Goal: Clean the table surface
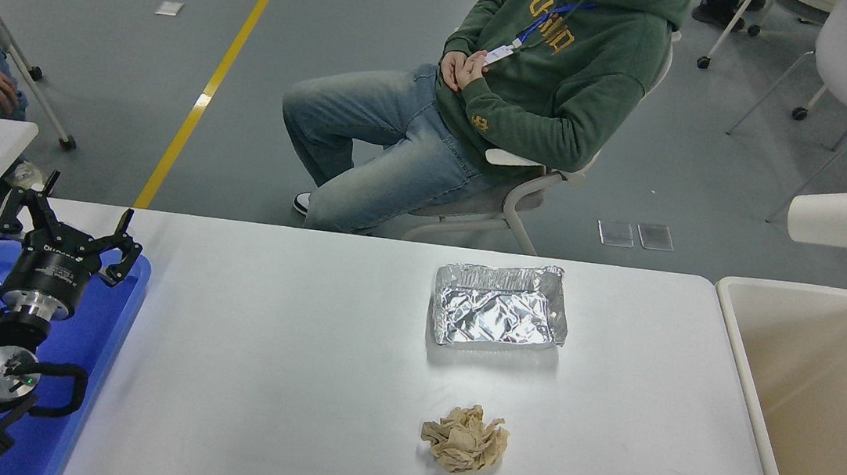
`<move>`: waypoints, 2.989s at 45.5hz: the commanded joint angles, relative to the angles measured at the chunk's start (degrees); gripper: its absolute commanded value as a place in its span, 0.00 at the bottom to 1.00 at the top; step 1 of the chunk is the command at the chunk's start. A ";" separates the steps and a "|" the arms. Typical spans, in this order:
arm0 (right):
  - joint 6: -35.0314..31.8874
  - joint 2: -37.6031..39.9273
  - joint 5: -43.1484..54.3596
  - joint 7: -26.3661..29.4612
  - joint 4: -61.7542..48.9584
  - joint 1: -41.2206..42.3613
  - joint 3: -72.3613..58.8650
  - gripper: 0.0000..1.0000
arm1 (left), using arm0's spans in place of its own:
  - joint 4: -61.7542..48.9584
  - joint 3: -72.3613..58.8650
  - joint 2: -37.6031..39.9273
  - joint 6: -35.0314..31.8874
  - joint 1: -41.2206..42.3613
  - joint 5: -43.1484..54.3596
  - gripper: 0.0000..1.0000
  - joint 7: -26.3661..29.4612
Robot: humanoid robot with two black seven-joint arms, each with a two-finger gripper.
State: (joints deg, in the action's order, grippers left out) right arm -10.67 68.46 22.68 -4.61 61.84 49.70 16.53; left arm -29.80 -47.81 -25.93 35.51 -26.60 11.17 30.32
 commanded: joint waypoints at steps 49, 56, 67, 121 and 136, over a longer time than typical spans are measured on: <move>19.55 -27.76 4.04 0.74 -35.82 4.62 -19.52 0.00 | 0.00 0.00 0.00 0.00 0.06 -0.01 1.00 0.00; 19.55 -28.81 4.04 2.06 -39.08 5.06 -19.52 0.00 | 0.00 0.00 0.00 0.00 -0.03 -0.01 1.00 0.00; 21.04 -30.57 2.99 2.50 -39.17 4.09 -19.52 0.00 | 0.00 0.00 0.00 0.00 -0.03 -0.01 1.00 0.00; 21.04 -30.22 2.72 2.85 -41.37 -0.39 -18.82 0.00 | 0.00 0.00 0.00 0.00 0.06 -0.01 1.00 0.00; 21.22 -30.22 2.72 2.85 -41.19 -0.74 -18.64 0.65 | 0.00 0.00 0.00 0.00 0.06 -0.01 1.00 0.00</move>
State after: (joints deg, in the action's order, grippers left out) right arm 10.36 38.26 25.40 -1.76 20.55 49.23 -2.33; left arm -29.79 -47.81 -25.93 35.47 -26.54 11.17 30.32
